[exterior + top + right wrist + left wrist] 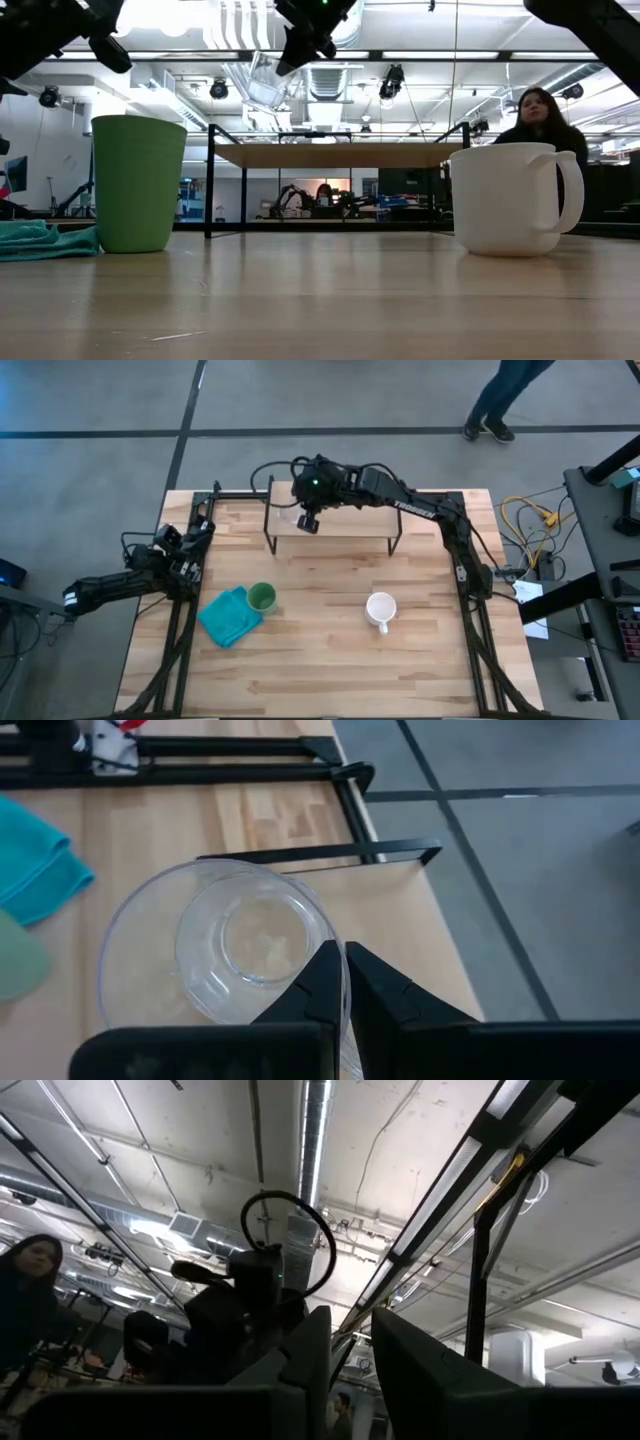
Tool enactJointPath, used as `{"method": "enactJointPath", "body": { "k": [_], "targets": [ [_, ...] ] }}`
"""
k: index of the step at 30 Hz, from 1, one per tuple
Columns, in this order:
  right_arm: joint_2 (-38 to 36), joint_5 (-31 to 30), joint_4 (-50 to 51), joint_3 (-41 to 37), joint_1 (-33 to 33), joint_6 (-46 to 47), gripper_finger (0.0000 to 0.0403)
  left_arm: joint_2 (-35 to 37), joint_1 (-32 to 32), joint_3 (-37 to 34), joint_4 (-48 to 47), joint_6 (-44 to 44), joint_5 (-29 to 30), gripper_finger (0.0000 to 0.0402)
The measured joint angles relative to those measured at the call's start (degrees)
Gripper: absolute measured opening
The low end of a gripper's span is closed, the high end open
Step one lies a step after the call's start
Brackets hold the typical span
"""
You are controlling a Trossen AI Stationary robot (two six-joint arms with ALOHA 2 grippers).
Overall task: Stack small to large cups/mugs on shelf
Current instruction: Put the transparent mug on the shelf
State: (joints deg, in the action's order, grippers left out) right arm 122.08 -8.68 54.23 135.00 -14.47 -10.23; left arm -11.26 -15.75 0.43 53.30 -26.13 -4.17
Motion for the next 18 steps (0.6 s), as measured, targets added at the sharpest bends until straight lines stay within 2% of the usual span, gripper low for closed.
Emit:
{"method": "enactJointPath", "body": {
  "k": [3, 7, 18],
  "targets": [
    [0.0, 0.2, -0.7, 0.0, -1.2, -0.3, 0.0009, 0.0, 0.0, 0.0, 0.0, 0.0, 0.0, 0.0063],
    [0.0, 3.8, -0.8, 0.0, -2.6, -0.2, 0.0009, -0.3, 0.0, 0.0, 0.0, 0.0, 0.0, 0.0063],
    [1.9, 4.4, -5.3, 0.0, -4.2, -0.7, 0.0008, -2.0, 0.0, 0.0, 0.0, 0.0, 0.0, 0.0063]
  ]
}}
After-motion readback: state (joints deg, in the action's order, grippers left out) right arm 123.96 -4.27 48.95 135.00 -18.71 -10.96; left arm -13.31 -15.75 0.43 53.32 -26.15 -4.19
